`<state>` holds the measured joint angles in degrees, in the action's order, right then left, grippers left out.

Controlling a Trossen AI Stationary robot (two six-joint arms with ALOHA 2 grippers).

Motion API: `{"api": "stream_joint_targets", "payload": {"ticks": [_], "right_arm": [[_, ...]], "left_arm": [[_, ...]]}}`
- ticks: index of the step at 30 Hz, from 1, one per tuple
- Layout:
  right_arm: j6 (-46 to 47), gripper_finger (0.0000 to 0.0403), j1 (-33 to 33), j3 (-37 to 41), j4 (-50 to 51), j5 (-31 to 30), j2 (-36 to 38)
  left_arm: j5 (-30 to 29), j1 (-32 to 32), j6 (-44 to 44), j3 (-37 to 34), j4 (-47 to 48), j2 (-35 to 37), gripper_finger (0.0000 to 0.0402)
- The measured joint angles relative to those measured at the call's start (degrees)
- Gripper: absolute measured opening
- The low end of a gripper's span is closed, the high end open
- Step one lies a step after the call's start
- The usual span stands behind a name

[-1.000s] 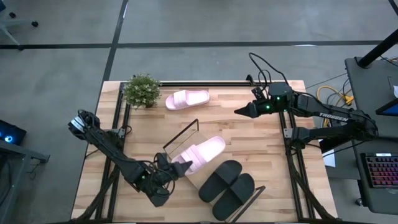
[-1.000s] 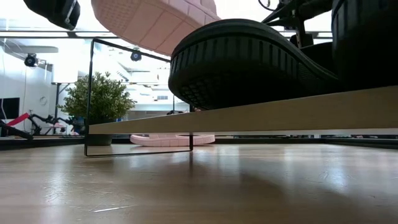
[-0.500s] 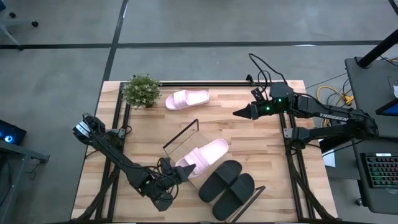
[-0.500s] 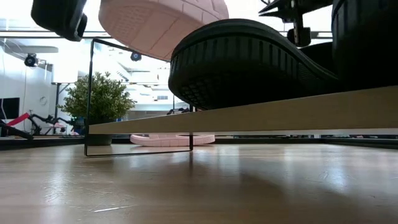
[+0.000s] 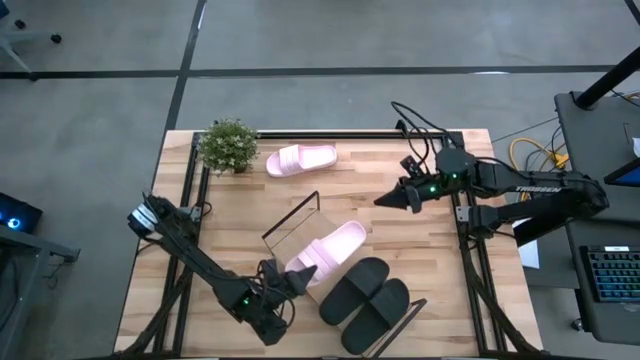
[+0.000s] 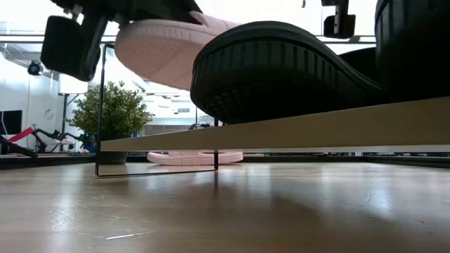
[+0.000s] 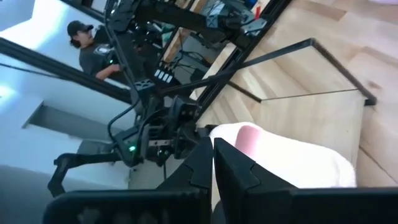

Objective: Pick and place slides into the shelf
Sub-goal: Put the bottom pink slipper on the shelf beside the black slipper

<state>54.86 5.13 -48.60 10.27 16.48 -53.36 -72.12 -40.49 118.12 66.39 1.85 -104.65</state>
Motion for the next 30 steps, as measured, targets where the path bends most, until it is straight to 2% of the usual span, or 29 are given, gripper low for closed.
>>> {"api": "stream_joint_targets", "payload": {"ticks": [6, 30], "right_arm": [[0.17, 0.0009, -2.13, 0.0, -0.17, -0.04, -0.01], [1.23, 0.0009, -6.03, 0.02, -2.52, -1.74, -0.02]], "left_arm": [[-0.22, 0.0, 0.01, 0.31, -5.99, -3.42, 0.0001], [3.66, 0.0, -3.87, 1.25, -5.42, -4.89, 0.0001]]}}
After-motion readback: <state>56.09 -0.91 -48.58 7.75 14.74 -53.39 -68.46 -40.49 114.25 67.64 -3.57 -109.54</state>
